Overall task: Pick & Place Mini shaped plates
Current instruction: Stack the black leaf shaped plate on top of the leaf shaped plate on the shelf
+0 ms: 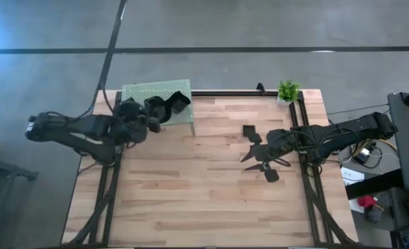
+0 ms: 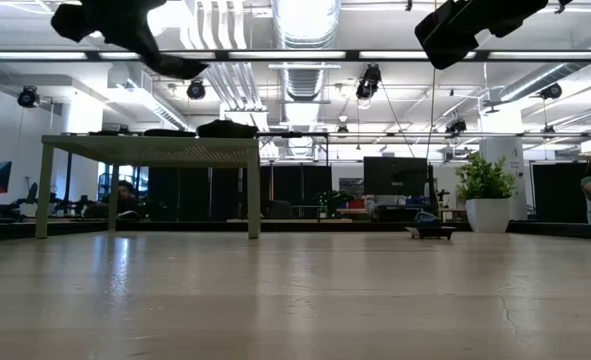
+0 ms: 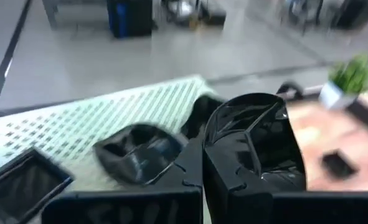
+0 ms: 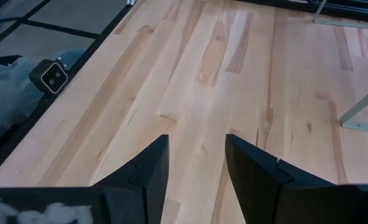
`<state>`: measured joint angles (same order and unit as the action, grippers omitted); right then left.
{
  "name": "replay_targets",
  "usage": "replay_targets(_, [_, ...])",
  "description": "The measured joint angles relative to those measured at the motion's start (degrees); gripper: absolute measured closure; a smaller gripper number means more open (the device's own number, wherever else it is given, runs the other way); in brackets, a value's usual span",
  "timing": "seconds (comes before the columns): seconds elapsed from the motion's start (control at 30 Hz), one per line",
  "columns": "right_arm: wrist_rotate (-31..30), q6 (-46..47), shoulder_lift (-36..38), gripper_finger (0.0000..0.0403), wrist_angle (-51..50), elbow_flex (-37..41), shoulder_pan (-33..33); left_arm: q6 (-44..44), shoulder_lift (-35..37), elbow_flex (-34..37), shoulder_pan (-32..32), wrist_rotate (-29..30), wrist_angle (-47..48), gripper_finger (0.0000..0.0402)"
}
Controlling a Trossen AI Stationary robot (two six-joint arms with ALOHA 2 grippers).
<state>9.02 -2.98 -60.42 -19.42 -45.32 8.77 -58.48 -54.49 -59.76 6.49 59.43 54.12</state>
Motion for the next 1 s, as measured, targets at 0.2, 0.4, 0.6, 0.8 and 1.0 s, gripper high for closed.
replay_targets(0.2, [0.0,-0.2,0.0,0.0248,1.0,0.0,0.0,9.5,3.3,-0.3,-8.2,-9.7,3.6,0.0402])
replay_targets(0.4, [0.0,-1.6,0.0,0.0248,2.5,0.0,0.0,23.1,3.5,-2.4,-18.1,-21.3,3.6,0.0402])
replay_targets(0.6, [0.0,-2.5,0.0,0.0248,5.2,0.0,0.0,37.2,2.1,-5.8,-26.9,-23.5,3.4,0.0401])
replay_targets(0.8, [-0.1,-6.0,0.0,0.0248,7.0,0.0,0.0,48.6,-1.8,-8.2,-30.8,-25.8,3.4,0.0401])
replay_targets(1.0, [-0.1,-6.3,0.0,0.0248,8.6,0.0,0.0,56.0,-5.2,-8.8,-32.5,-29.4,3.3,0.0401])
